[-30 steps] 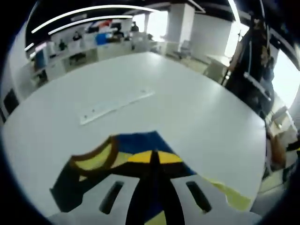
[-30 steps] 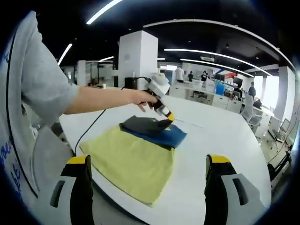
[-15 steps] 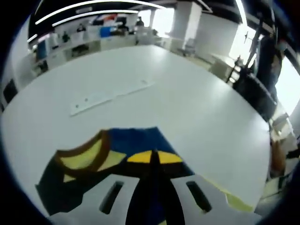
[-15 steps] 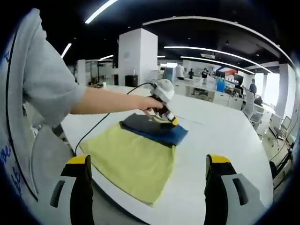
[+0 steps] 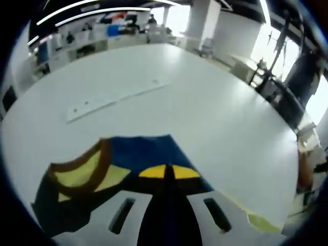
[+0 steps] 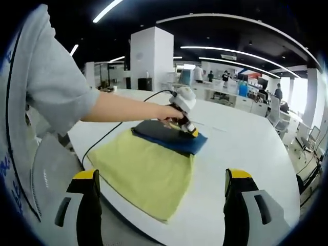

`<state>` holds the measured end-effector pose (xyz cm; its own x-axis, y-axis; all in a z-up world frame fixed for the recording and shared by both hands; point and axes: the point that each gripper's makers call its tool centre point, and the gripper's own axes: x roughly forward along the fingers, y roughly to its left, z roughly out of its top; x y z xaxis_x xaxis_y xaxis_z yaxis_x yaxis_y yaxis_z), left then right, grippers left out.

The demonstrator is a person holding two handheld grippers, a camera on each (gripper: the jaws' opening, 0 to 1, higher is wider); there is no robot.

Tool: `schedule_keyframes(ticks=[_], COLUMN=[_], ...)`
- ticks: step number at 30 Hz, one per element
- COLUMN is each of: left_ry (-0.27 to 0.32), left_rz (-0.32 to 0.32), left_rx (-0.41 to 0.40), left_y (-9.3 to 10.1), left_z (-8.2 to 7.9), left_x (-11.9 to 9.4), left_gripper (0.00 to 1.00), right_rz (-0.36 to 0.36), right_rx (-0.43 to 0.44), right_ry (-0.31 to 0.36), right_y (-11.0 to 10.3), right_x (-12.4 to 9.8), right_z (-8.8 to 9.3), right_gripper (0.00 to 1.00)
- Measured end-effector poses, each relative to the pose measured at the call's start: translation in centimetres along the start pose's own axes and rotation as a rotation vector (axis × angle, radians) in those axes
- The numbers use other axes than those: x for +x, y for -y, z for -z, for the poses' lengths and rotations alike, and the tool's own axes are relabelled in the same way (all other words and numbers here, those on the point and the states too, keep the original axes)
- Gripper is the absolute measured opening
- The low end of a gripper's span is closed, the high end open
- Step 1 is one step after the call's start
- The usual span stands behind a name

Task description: Fold the garment on the visible template until the final outline fits inside the template.

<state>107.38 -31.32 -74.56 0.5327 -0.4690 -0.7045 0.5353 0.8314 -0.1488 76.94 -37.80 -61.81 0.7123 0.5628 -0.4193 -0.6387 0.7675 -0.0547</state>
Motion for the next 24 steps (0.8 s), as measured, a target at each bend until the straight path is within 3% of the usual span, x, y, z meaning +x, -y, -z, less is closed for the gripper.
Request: schedule_keyframes(ticks=[15, 24], left_ry=[-0.046, -0.039], left_rz=[-0.019, -0.012], left_rx=[0.061, 0.084], left_y=[-0.2, -0.1], left_z=[0.6, 0.4], left_x=[1.5, 1.6], left_gripper=[0.00, 0.00], right_rz=[0.010, 0.000], right_rx=[0.011, 0.014], right_ry=[-0.008, -0.003], right_y=[0.7, 0.7], right_x=[0.0, 0.1], right_z=[0.3, 0.2], right_gripper=[1.00, 1.00])
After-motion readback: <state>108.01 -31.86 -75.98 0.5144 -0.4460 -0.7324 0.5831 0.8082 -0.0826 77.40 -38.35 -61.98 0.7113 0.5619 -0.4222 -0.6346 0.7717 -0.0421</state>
